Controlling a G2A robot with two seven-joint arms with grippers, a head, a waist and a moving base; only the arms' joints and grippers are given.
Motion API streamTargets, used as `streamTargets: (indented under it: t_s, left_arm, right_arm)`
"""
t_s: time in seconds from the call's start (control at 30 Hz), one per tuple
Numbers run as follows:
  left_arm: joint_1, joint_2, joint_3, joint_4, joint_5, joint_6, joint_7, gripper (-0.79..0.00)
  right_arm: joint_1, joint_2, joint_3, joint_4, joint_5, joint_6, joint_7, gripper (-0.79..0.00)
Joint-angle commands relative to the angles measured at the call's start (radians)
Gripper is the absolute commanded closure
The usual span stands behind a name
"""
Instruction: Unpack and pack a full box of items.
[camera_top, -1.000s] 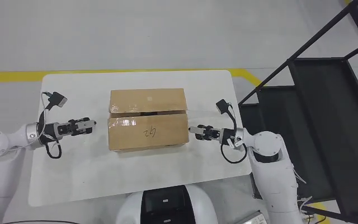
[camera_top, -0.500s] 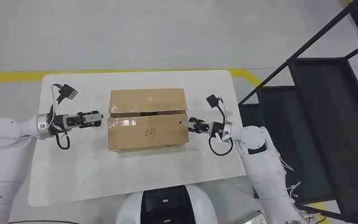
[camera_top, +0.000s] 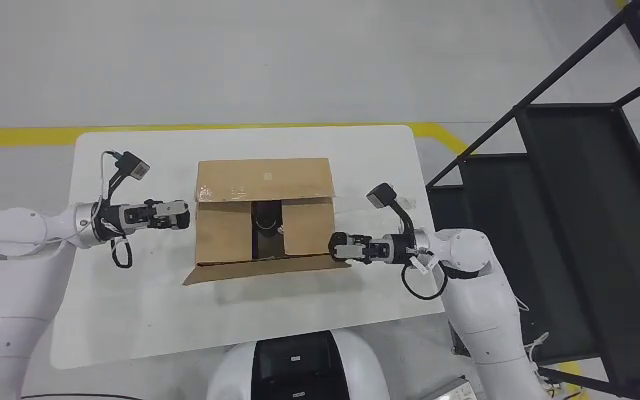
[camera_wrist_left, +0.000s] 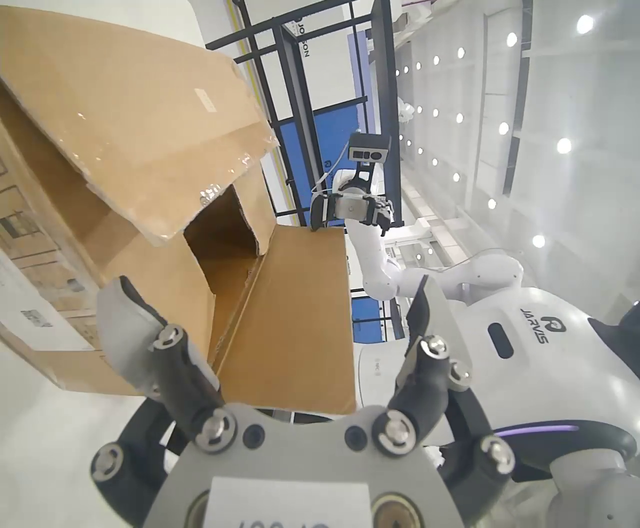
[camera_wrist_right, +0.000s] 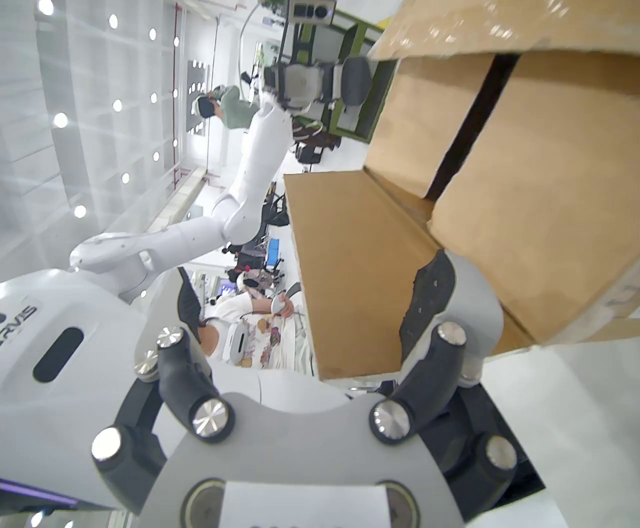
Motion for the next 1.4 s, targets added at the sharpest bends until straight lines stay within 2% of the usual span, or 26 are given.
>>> streamTargets:
  t_s: [0.0, 0.1, 0.37, 0.53, 0.7, 0.9, 1.17, 1.37]
  left_arm:
    - [-0.008, -0.003, 0.016, 0.005, -0.016, 0.008, -0.007, -0.785]
    - [-0.025, -0.009, 0.044, 0.023, -0.018, 0.006, -0.006, -0.785]
    - [-0.090, -0.030, 0.112, 0.108, -0.035, -0.005, 0.005, -0.785]
    - [-0.137, -0.048, 0.146, 0.158, -0.106, 0.010, -0.010, -0.785]
    - [-0.197, -0.064, 0.167, 0.191, -0.159, 0.022, -0.022, -0.785]
    - [-0.274, -0.084, 0.209, 0.219, -0.148, 0.032, -0.032, -0.785]
    - [-0.395, -0.139, 0.292, 0.278, -0.197, 0.014, -0.014, -0.785]
    - [-0.495, -0.197, 0.385, 0.419, -0.133, -0.068, 0.069, -0.785]
  right_arm:
    - [-0.018, 0.006, -0.006, -0.020, 0.004, 0.012, 0.035, -0.785]
    - [-0.046, 0.013, -0.021, -0.051, -0.010, 0.026, 0.058, -0.785]
    - [-0.070, 0.028, -0.050, -0.066, -0.030, 0.031, 0.029, -0.785]
    - [-0.076, 0.038, -0.062, -0.075, -0.031, 0.036, 0.026, -0.785]
    - [-0.085, 0.050, -0.076, -0.093, -0.051, 0.050, 0.036, -0.785]
    - [-0.095, 0.062, -0.091, -0.097, -0.073, 0.063, 0.031, -0.785]
    - [-0.106, 0.078, -0.099, -0.099, -0.089, 0.070, 0.009, -0.785]
    - [-0.129, 0.092, -0.087, -0.113, -0.091, 0.071, -0.007, -0.785]
